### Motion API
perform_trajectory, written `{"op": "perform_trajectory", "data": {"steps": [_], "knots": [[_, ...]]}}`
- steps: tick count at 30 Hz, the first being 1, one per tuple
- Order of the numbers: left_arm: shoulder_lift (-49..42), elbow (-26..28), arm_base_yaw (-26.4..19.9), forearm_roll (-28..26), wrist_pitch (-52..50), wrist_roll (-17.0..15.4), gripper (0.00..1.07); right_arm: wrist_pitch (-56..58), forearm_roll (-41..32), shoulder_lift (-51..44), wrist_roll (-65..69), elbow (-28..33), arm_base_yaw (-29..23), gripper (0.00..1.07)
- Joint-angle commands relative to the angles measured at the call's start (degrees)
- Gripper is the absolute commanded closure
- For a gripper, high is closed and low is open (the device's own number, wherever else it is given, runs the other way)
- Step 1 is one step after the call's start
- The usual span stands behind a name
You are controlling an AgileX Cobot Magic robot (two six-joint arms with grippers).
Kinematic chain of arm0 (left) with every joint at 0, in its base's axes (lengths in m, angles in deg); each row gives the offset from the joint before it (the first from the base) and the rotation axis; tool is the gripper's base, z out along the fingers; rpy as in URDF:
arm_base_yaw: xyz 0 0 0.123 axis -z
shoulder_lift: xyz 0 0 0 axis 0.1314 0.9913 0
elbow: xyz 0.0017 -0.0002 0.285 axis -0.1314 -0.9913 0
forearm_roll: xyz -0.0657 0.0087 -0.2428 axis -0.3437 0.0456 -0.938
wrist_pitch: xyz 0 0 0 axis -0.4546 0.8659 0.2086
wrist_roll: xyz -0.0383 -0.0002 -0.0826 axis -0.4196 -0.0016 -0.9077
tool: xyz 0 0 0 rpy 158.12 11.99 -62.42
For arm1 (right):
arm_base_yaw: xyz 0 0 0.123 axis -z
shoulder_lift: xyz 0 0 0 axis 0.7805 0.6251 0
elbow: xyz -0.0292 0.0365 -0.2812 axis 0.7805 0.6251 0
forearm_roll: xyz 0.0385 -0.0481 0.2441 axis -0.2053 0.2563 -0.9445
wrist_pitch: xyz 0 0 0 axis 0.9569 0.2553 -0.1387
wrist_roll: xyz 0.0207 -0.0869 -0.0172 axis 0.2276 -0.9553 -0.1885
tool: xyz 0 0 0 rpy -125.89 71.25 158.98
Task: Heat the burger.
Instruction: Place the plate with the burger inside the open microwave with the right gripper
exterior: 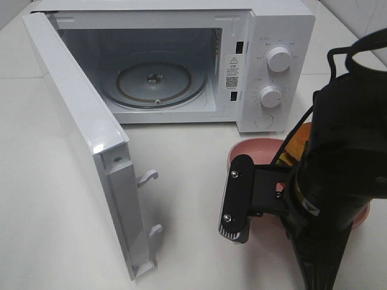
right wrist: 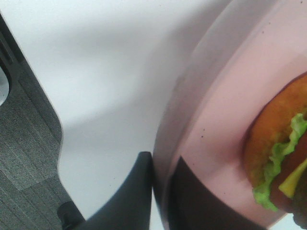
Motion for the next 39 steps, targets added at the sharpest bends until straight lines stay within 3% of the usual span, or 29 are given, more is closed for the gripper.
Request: {"op": "perform_trajectory", "data": {"steps": [1, 6, 12, 21, 27, 39], "knots": [[-1.15, -0.06, 0.23, -0.17, 0.00, -0.23, 0.04, 0.17, 2.81, -0.52, 0.52, 0.11, -0.06, 1.06], [-1.15, -0.06, 0.23, -0.17, 0.00, -0.23, 0.04, 0.29, 3.44, -0.52, 13.12, 0.11, -0.06, 1.06], [-1.15, -0.06, 0.23, -0.17, 0.00, -0.23, 0.04, -0.46, 3.44, -0.52, 14.21, 0.11, -0.06, 1.06], [-1.15, -0.06, 0.23, -0.17, 0.00, -0.23, 0.04, -7.16, 6.19, -0.52, 1.49, 0.11, -0.06, 1.05], [-1.15, -0.06, 0.23, -0.17, 0.00, -0.23, 0.04, -8.25, 8.65, -0.52, -16.67, 0.11, -0.06, 1.05], [-1.15, -0.06, 0.23, -0.17, 0.00, -0.23, 0.04, -16.27, 9.97, -0.52, -36.96, 0.11, 0.11, 1.05]]}}
